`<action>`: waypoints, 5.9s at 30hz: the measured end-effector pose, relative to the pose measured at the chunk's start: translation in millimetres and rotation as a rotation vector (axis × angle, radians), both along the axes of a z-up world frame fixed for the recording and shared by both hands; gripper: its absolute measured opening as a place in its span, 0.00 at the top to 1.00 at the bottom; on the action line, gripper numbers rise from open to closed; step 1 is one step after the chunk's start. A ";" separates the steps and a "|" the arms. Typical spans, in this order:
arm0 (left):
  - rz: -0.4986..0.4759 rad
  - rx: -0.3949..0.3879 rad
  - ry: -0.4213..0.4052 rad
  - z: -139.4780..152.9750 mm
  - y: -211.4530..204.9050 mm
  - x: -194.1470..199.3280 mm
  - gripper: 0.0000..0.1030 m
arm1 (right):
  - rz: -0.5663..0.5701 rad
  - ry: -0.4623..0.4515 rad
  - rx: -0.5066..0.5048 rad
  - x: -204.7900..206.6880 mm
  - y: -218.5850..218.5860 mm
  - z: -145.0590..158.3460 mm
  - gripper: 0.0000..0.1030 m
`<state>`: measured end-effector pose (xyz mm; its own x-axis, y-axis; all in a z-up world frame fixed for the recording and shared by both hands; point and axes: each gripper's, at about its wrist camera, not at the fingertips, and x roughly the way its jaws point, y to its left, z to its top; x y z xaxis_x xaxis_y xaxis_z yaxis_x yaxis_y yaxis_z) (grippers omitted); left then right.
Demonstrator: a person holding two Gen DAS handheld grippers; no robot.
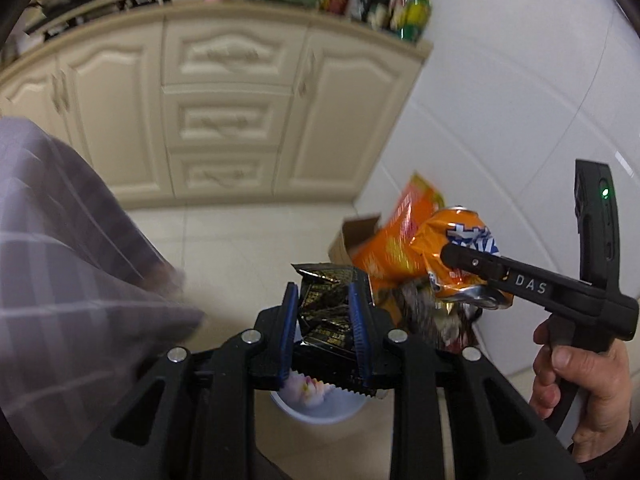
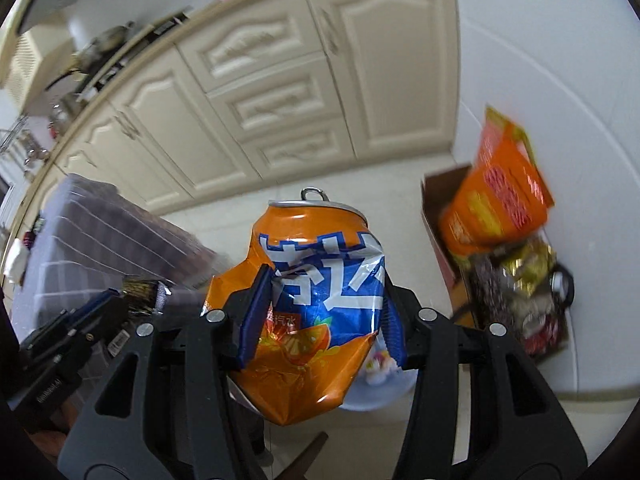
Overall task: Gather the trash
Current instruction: 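Carry packet and can to the blue bin and open both tools, then return both tools to the table above the remaining trash, then grasp white tissue with left tool while right tool grasps green wrapper, then carry tissue and wrapper to the blue bin and open both tools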
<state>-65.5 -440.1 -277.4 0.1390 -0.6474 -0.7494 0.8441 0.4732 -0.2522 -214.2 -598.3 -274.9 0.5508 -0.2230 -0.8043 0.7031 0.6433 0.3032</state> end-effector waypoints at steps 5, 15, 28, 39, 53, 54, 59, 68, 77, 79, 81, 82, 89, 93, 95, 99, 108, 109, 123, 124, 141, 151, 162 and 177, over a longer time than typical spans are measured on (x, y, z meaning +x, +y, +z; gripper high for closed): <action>-0.065 0.104 0.060 -55.2 -32.3 -4.4 0.76 | -0.034 0.063 0.081 -3.8 -14.2 -46.1 0.52; -0.143 0.270 0.151 -127.6 -68.5 -2.4 0.32 | -0.072 0.151 0.271 0.9 -25.1 -135.1 0.47; -0.029 0.179 0.025 -65.5 -40.1 12.2 0.09 | -0.131 0.156 0.283 -2.2 -16.3 -133.2 0.06; 0.023 0.029 -0.050 13.4 -5.2 11.0 0.09 | -0.080 0.072 0.175 16.8 -0.7 -64.8 0.06; 0.174 -0.155 -0.190 116.3 84.5 40.7 0.07 | 0.104 -0.109 -0.023 81.0 54.1 67.5 0.06; 0.189 -0.161 -0.201 121.8 90.7 43.3 0.07 | 0.122 -0.123 -0.033 87.8 59.9 75.9 0.06; 0.278 -0.192 -0.252 149.6 130.0 62.9 0.07 | 0.208 -0.181 -0.072 118.1 90.2 111.9 0.06; 0.434 -0.195 -0.394 190.3 205.7 91.8 0.06 | 0.391 -0.283 -0.137 176.4 156.9 170.8 0.06; 0.588 -0.126 -0.489 199.8 273.1 127.4 0.05 | 0.574 -0.325 -0.163 241.3 224.8 194.8 0.06; 0.622 -0.104 -0.491 197.2 286.8 140.3 0.05 | 0.607 -0.320 -0.163 258.0 236.3 192.4 0.06; 0.653 -0.077 -0.492 192.7 299.5 153.2 0.05 | 0.645 -0.312 -0.161 276.3 247.9 189.3 0.06; 0.662 -0.069 -0.493 191.0 305.0 157.8 0.05 | 0.661 -0.308 -0.160 284.7 253.9 187.8 0.06; 0.687 0.037 -0.459 161.9 317.0 215.1 0.05 | 0.735 -0.261 -0.157 341.0 275.8 170.3 0.06; 0.681 0.095 -0.415 139.8 314.1 249.9 0.05 | 0.759 -0.214 -0.159 367.8 275.2 153.0 0.06; 0.673 0.128 -0.393 129.2 311.6 266.7 0.05 | 0.772 -0.174 -0.160 384.2 274.0 138.8 0.06; 0.638 0.165 -0.353 116.3 306.8 288.6 0.06 | 0.807 -0.112 -0.173 413.1 277.0 116.7 0.06; 0.637 0.147 -0.306 105.4 303.8 293.5 0.37 | 0.910 -0.006 -0.300 467.5 320.7 85.9 0.41; 0.656 0.127 -0.295 106.3 309.4 294.5 0.37 | 0.910 -0.003 -0.316 469.7 323.8 86.4 0.44; 0.756 -0.103 -0.305 131.9 352.8 265.8 0.38 | 0.828 -0.139 -0.128 379.4 313.1 113.3 0.86; 0.758 -0.117 -0.303 133.6 356.3 262.8 0.38 | 0.826 -0.149 -0.121 373.1 312.7 116.4 0.86; 0.742 -0.218 -0.366 161.9 364.7 149.8 0.38 | 0.782 -0.310 -0.094 274.0 284.4 159.6 0.86; 0.571 -0.264 -0.373 176.3 277.7 109.4 0.38 | 0.631 -0.372 -0.151 206.1 216.9 184.8 0.86; 0.322 -0.287 -0.292 155.7 154.1 59.8 0.38 | 0.342 -0.304 -0.180 104.3 102.8 165.9 0.86; 0.015 -0.042 -0.064 17.1 5.9 12.0 0.37 | 0.082 -0.096 -0.001 17.2 10.5 37.0 0.86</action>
